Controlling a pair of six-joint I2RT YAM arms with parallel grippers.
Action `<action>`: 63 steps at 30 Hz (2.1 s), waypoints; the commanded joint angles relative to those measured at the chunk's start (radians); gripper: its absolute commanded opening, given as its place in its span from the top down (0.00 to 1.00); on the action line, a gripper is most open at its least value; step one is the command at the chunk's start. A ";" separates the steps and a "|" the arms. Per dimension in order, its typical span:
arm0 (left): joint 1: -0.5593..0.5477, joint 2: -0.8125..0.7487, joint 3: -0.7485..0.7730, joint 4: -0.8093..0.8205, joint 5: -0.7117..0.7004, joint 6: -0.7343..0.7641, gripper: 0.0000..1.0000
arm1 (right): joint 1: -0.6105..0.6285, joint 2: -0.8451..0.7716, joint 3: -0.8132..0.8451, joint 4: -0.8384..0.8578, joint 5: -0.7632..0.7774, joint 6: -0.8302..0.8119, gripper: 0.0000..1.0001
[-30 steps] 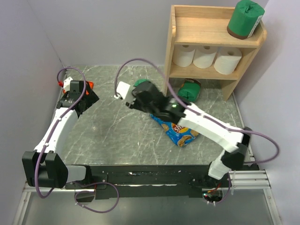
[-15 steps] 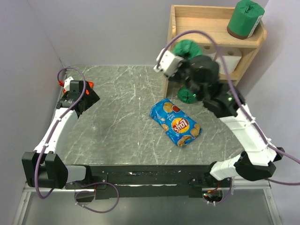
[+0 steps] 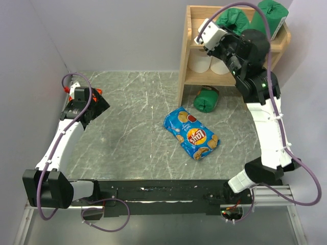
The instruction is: Place and organize the paper towels onto the shelf
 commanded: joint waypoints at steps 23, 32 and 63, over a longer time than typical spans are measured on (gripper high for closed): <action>-0.008 -0.015 -0.004 0.040 0.024 0.019 0.04 | -0.163 0.168 0.120 0.165 -0.146 -0.052 0.57; -0.008 -0.012 -0.004 0.041 0.024 0.019 0.04 | -0.203 0.197 0.124 0.251 -0.167 -0.037 0.44; -0.008 -0.061 -0.025 0.090 0.148 0.093 0.04 | -0.030 -0.185 -0.520 0.413 0.054 0.512 0.30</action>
